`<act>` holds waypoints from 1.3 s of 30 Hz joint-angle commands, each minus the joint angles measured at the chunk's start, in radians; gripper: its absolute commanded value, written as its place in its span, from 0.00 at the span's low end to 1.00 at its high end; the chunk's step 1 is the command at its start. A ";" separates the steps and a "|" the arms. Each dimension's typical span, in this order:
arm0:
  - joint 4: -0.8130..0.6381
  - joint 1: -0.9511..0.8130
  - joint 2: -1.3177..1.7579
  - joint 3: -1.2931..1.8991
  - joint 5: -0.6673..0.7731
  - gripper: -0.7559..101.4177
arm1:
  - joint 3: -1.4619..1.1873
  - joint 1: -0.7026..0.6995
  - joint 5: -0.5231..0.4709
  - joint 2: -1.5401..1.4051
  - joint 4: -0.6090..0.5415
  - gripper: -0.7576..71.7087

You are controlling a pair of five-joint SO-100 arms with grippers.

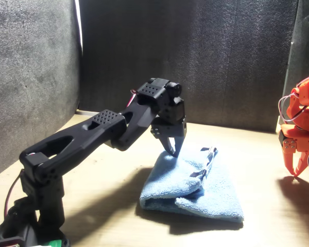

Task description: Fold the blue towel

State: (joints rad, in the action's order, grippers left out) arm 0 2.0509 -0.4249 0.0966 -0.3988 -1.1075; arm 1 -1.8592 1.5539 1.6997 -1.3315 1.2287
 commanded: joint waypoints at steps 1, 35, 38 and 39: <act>0.017 -0.015 0.023 -0.084 -0.015 0.00 | -0.031 0.014 0.005 0.005 0.002 0.02; 0.017 0.100 0.213 0.321 0.032 0.00 | -0.029 0.009 0.003 0.009 0.005 0.02; 0.018 0.055 0.176 0.318 0.035 0.00 | -0.031 0.011 0.005 0.006 0.003 0.02; 0.018 0.041 0.175 0.325 0.035 0.00 | -0.031 0.011 0.005 0.006 0.003 0.02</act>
State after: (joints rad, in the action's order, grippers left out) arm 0 2.0509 -0.3267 0.2623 -0.0491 -1.0738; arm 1 -1.8607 1.5539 1.6997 -1.3300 1.2272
